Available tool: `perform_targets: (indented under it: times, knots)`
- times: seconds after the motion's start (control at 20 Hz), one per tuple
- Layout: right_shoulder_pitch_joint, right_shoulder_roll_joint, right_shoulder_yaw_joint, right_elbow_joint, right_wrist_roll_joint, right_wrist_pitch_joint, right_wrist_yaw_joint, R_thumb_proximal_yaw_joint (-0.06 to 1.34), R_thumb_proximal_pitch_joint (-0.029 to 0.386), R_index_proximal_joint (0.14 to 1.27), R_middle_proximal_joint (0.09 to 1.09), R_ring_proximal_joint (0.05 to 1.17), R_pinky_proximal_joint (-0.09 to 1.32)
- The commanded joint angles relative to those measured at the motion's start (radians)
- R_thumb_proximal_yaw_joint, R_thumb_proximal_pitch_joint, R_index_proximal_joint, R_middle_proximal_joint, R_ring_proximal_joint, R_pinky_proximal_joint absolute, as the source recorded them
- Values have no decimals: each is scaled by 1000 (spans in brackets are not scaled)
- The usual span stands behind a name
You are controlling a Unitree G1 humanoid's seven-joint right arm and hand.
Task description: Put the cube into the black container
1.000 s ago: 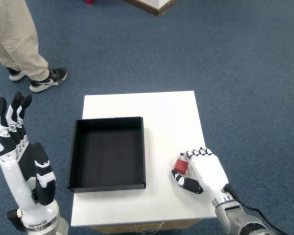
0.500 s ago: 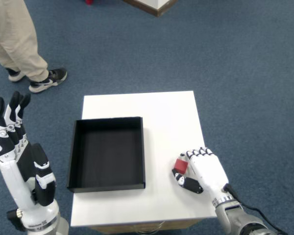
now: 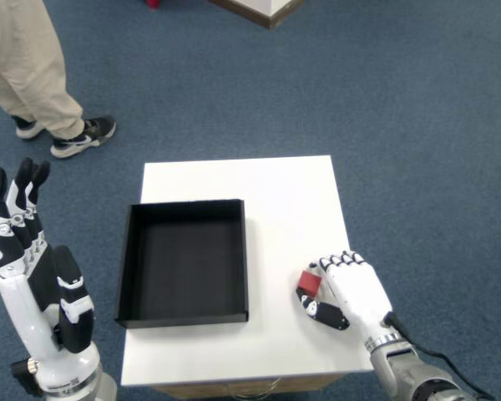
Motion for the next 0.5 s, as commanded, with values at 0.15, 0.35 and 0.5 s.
perform_targets:
  times: [0.15,0.35,0.5]
  knots:
    - [-9,-31,-17,-12,4,37,25,491,127,506,433,362,252]
    - [0,-37,-22,-13,5,37,29,498,128,506,430,362,255]
    - [3,-42,-26,-13,7,41,38,500,129,509,429,363,265]
